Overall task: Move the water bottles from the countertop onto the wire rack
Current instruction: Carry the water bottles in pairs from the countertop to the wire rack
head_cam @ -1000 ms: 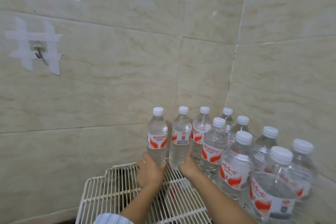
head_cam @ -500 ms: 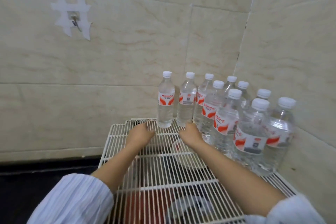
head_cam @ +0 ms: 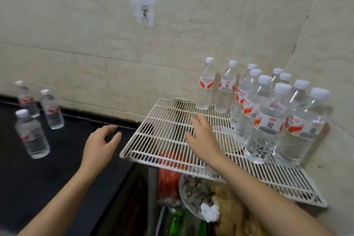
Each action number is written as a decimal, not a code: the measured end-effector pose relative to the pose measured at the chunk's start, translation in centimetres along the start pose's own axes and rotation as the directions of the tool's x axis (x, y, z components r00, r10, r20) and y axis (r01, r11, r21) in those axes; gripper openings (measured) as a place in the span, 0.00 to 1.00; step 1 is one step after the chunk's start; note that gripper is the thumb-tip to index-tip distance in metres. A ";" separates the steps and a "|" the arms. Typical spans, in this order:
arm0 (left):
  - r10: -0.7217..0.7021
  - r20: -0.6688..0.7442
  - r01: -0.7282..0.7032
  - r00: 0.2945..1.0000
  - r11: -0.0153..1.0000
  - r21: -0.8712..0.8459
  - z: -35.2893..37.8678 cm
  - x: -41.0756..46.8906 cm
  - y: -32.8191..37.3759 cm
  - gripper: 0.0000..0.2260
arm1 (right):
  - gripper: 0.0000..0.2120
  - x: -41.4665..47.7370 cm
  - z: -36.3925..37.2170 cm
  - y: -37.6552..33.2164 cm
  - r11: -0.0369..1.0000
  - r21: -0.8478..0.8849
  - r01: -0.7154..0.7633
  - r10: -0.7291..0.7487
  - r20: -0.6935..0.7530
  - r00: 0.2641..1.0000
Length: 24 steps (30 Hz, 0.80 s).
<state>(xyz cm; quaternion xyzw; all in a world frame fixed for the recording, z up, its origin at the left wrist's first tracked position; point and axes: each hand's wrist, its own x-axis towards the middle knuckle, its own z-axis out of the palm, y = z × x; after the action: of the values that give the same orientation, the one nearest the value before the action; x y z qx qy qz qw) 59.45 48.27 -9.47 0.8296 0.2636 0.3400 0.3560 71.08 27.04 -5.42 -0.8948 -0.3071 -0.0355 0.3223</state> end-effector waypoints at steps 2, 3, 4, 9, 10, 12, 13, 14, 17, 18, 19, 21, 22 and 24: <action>-0.070 -0.028 0.071 0.997 0.996 0.046 -2.1 -2.7 -2.3 0.14 | 0.24 -1.0 2.1 -2.1 0.995 0.019 0.097 -0.097 -0.004 0.995; -0.114 -0.041 0.116 0.993 0.990 0.073 -3.3 -4.1 -3.7 0.15 | 0.23 -1.6 3.5 -3.5 0.989 0.034 0.146 -0.146 0.007 0.989; -0.163 -0.056 0.168 0.985 0.981 0.102 -4.4 -5.4 -5.1 0.15 | 0.23 -2.4 4.9 -4.8 0.980 0.050 0.192 -0.193 0.026 0.981; -0.394 -0.185 0.426 0.900 0.884 0.192 -10.6 -12.2 -12.4 0.17 | 0.25 -7.3 11.3 -9.8 0.937 0.110 0.331 -0.347 0.198 0.917; -0.425 -0.210 0.463 0.881 0.866 0.189 -11.9 -13.8 -13.4 0.17 | 0.25 -8.3 12.3 -10.3 0.935 0.114 0.337 -0.354 0.232 0.906; -0.470 -0.253 0.518 0.845 0.837 0.175 -14.2 -17.1 -14.7 0.17 | 0.25 -10.1 13.9 -10.8 0.938 0.118 0.326 -0.346 0.296 0.890; -0.497 -0.276 0.550 0.823 0.819 0.164 -15.7 -19.0 -15.2 0.18 | 0.25 -11.2 14.8 -11.3 0.939 0.123 0.321 -0.344 0.327 0.880; -0.521 -0.295 0.578 0.801 0.801 0.157 -17.2 -20.8 -15.5 0.19 | 0.25 -12.3 15.5 -11.8 0.939 0.127 0.320 -0.345 0.353 0.870; -0.560 -0.346 0.633 0.753 0.760 0.147 -21.7 -26.7 -16.2 0.19 | 0.24 -15.9 17.6 -14.1 0.934 0.139 0.328 -0.356 0.395 0.847; -0.568 -0.358 0.644 0.741 0.751 0.144 -23.0 -28.6 -16.3 0.19 | 0.24 -17.1 18.4 -15.0 0.934 0.150 0.325 -0.357 0.403 0.843; -0.576 -0.372 0.658 0.728 0.739 0.143 -24.5 -30.3 -16.3 0.19 | 0.24 -18.4 19.0 -16.1 0.932 0.166 0.322 -0.362 0.414 0.835; -0.585 -0.416 0.686 0.696 0.713 0.143 -27.5 -33.9 -16.3 0.20 | 0.24 -21.5 20.5 -18.4 0.917 0.195 0.347 -0.398 0.443 0.803; -0.581 -0.443 0.694 0.683 0.706 0.143 -28.9 -35.4 -16.3 0.19 | 0.24 -23.0 21.2 -19.5 0.906 0.211 0.367 -0.424 0.452 0.785; -0.573 -0.493 0.705 0.655 0.697 0.126 -31.4 -38.0 -16.4 0.19 | 0.24 -25.7 22.4 -21.6 0.890 0.252 0.381 -0.456 0.467 0.757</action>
<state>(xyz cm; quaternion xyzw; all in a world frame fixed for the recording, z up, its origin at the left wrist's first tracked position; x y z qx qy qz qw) 8.69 45.30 -20.19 0.6322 0.6608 0.3139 0.2552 34.88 39.97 -17.87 -0.7543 -0.5759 0.1549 0.2746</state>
